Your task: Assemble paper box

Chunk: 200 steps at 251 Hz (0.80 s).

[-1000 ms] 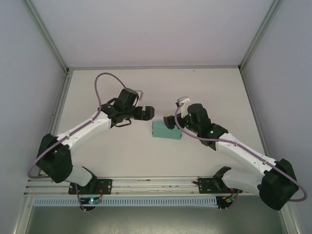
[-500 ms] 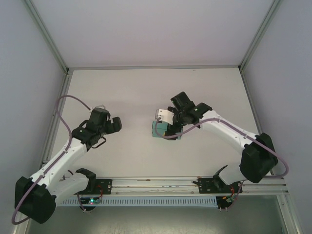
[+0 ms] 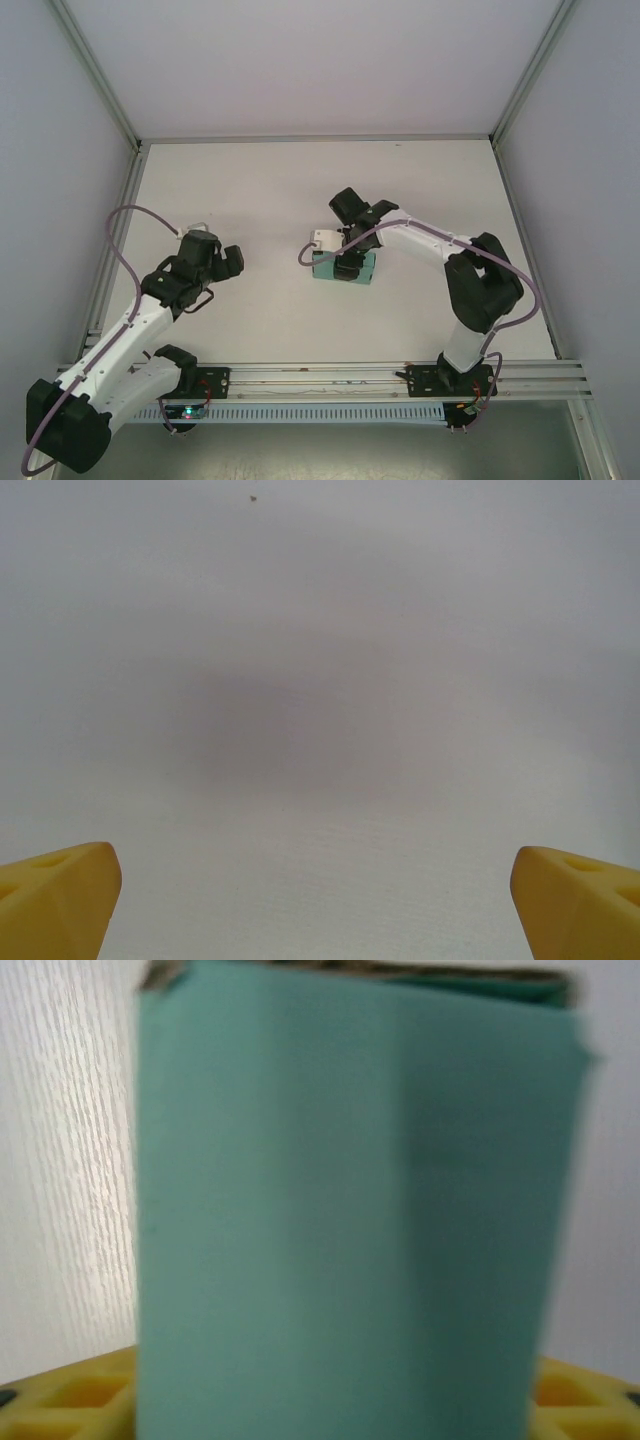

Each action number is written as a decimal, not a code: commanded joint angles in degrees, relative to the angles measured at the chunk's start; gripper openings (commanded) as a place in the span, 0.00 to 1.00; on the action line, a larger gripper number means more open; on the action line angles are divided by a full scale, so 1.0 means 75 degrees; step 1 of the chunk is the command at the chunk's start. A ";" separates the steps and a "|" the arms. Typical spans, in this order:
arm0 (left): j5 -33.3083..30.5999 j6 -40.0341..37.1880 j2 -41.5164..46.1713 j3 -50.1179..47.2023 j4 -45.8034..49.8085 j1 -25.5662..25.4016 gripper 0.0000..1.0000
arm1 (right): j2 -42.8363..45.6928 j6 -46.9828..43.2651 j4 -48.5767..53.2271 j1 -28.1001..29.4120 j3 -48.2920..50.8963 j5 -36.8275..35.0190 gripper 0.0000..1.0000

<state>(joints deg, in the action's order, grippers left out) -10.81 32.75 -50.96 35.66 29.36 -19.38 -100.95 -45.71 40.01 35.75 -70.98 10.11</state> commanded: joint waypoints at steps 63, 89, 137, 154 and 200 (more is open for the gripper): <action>-0.0117 0.0085 0.0349 -0.0184 -0.0001 0.0086 1.00 | 0.0181 -0.0055 0.0317 0.0026 -0.0769 -0.0793 0.37; -0.0141 0.0091 0.0451 -0.0187 -0.0023 0.0081 1.00 | 0.0304 -0.0253 -0.0342 0.0128 -0.0837 -0.1515 0.40; -0.0077 0.0102 0.0523 -0.0223 -0.0090 0.0087 1.00 | 0.0100 -0.1375 -0.3601 0.0610 0.0073 -0.3414 0.45; -0.0085 0.0152 0.0536 -0.0220 -0.0077 0.0086 1.00 | -0.0087 -0.1850 -0.4613 0.0776 0.0451 -0.3837 0.39; 0.0075 0.0190 0.0548 -0.0277 -0.0235 0.0087 1.00 | -0.0550 -0.2167 -0.5901 0.0982 0.1031 -0.4140 0.41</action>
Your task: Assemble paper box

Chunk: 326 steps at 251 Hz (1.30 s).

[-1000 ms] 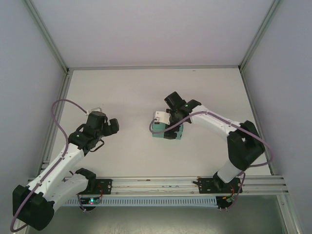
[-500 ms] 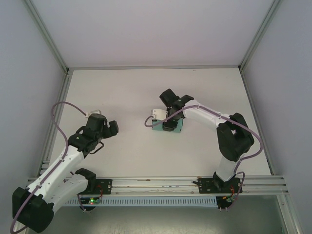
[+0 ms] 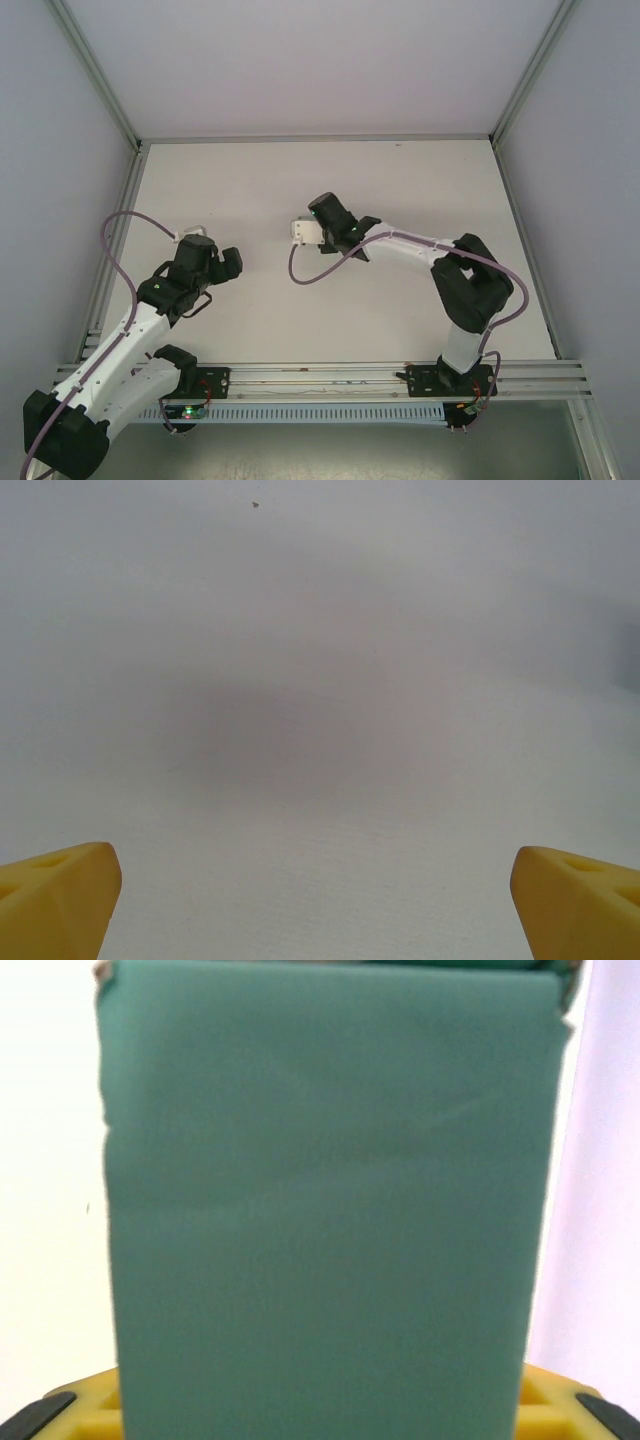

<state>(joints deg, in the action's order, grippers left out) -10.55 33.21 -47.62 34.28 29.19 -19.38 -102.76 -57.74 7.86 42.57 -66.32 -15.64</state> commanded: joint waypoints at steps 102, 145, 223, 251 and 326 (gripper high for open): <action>0.0041 0.0037 0.0235 -0.0103 -0.0247 0.0078 1.00 | -0.0310 0.0176 -0.0399 0.0283 0.0714 -0.0567 0.90; 0.0074 -0.0086 0.0325 0.0002 -0.0224 0.0080 1.00 | 0.0237 0.0658 0.0586 0.0590 0.0814 -0.0365 0.98; -0.0336 -0.0331 -0.0019 0.0218 -0.0727 0.0083 1.00 | 0.2006 0.1910 0.2020 0.0431 0.0758 0.1000 0.98; -0.0677 -0.0692 -0.0443 0.0220 -0.1431 0.0223 1.00 | 0.3327 0.3498 0.0780 -0.0166 0.1539 0.0972 0.98; -0.1827 -0.3020 -0.2316 -0.0453 -0.5107 0.1166 1.00 | 0.5659 0.7074 -0.4550 -0.3755 0.5549 0.1371 1.00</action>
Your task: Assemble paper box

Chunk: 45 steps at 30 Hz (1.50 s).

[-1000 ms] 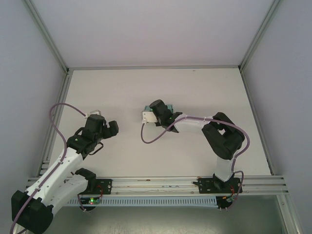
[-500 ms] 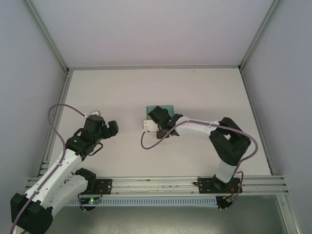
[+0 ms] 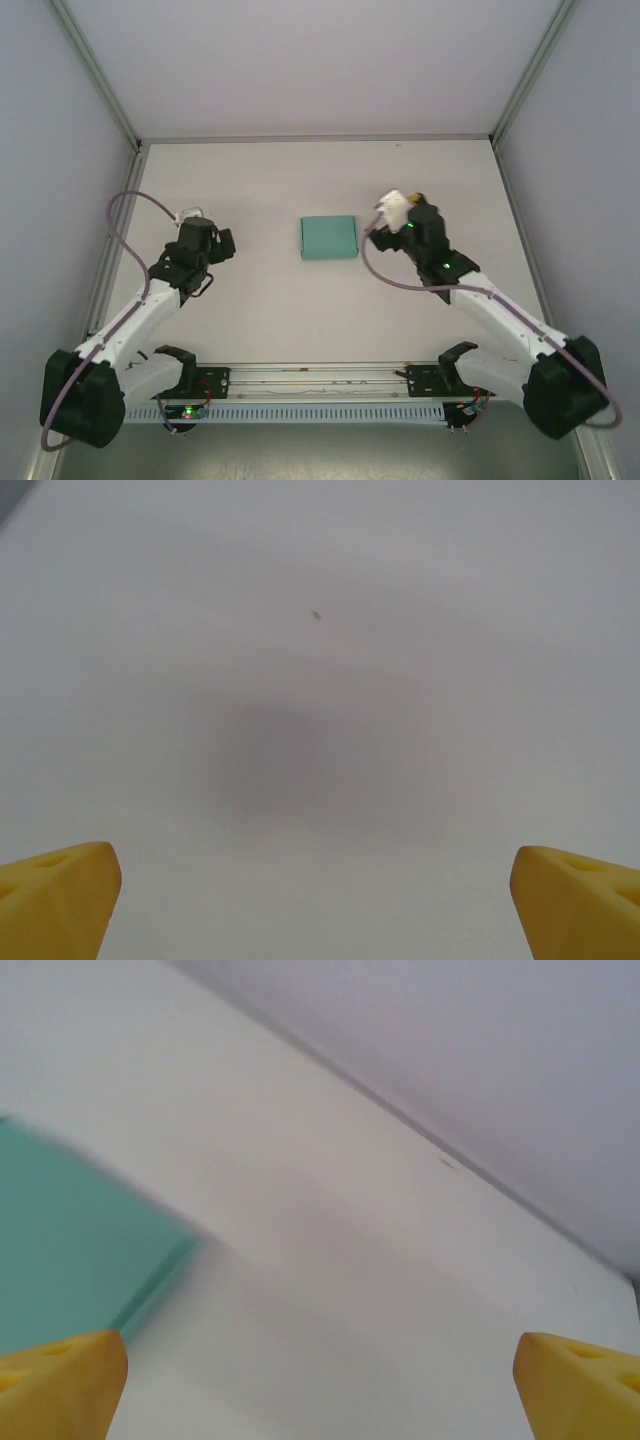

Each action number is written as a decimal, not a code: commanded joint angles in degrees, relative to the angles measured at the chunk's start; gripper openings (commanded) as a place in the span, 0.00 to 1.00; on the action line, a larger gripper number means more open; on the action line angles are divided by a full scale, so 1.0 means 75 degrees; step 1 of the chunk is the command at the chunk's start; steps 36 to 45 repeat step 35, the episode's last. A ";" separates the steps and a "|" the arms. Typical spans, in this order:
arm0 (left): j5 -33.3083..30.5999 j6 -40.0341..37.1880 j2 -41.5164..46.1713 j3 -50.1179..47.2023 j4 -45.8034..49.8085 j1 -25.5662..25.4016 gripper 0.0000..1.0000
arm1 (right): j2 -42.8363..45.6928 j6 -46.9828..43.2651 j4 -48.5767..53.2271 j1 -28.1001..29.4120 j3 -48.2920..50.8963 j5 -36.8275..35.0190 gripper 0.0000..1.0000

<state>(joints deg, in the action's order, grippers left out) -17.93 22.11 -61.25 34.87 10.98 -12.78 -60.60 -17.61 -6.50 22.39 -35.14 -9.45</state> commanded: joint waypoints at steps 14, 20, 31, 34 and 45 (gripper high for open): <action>0.0735 -0.2751 -0.4183 -0.2089 -0.9943 0.1399 0.99 | -0.2748 0.1715 -0.5871 -0.2266 0.1943 0.0820 0.99; 0.1154 -0.2353 -0.3634 -0.1710 -0.8117 0.1659 1.00 | -0.3508 0.2654 -0.7165 -0.2997 0.2242 0.0988 0.98; 0.1148 -0.2456 -0.3774 -0.1791 -0.8554 0.1629 1.00 | -0.3423 0.2498 -0.6750 -0.2892 0.2101 0.0848 0.98; 0.1149 -0.2438 -0.3751 -0.1779 -0.8481 0.1633 1.00 | -0.3416 0.2465 -0.6727 -0.2870 0.2095 0.0792 0.98; 0.1149 -0.2442 -0.3759 -0.1793 -0.8507 0.1626 1.00 | -0.3429 0.2476 -0.6738 -0.2874 0.2095 0.0791 0.98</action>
